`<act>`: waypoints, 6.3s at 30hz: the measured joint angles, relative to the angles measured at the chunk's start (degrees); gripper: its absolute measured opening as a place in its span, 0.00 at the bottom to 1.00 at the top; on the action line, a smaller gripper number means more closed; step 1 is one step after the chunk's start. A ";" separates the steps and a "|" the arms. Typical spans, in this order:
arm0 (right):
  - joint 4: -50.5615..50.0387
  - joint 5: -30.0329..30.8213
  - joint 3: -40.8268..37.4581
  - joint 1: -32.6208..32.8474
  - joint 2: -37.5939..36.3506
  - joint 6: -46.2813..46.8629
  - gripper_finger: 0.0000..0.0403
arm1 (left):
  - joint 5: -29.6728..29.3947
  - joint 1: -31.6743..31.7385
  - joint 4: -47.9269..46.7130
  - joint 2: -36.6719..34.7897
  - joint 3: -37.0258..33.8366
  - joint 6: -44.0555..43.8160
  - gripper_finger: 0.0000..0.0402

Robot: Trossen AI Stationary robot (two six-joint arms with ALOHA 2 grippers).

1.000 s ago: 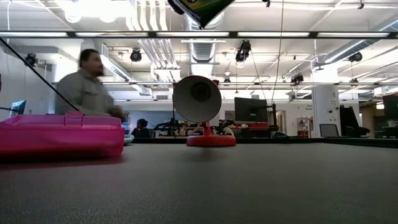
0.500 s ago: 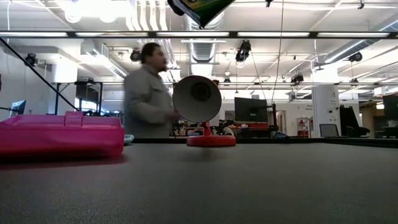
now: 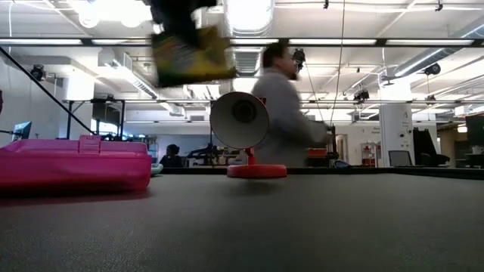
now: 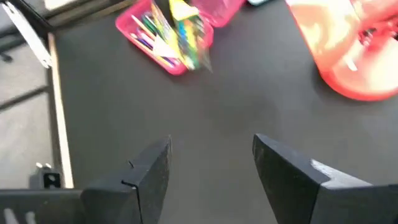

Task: Pack school essentials
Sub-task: Put the yellow crayon box into the red supply box, then close the red supply box

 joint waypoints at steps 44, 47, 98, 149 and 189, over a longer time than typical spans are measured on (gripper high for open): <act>-3.49 0.13 -0.17 -0.02 0.91 1.02 0.54 | 5.91 0.03 13.92 -16.28 -39.61 -27.15 0.25; -3.51 0.13 -0.17 -0.02 0.91 1.07 0.54 | 4.11 0.16 13.21 -16.45 -39.63 -26.85 0.33; 2.56 0.13 -0.38 0.24 0.93 3.56 0.54 | -40.45 27.93 -24.08 -17.16 -29.75 -19.20 0.42; 41.61 -4.19 -7.49 5.66 23.55 -9.38 0.54 | -12.36 19.20 -24.63 -30.92 -28.15 -36.13 0.42; 17.03 -4.38 33.76 5.28 61.81 -17.65 0.54 | -12.76 19.20 -24.46 -36.43 -31.85 -16.55 0.42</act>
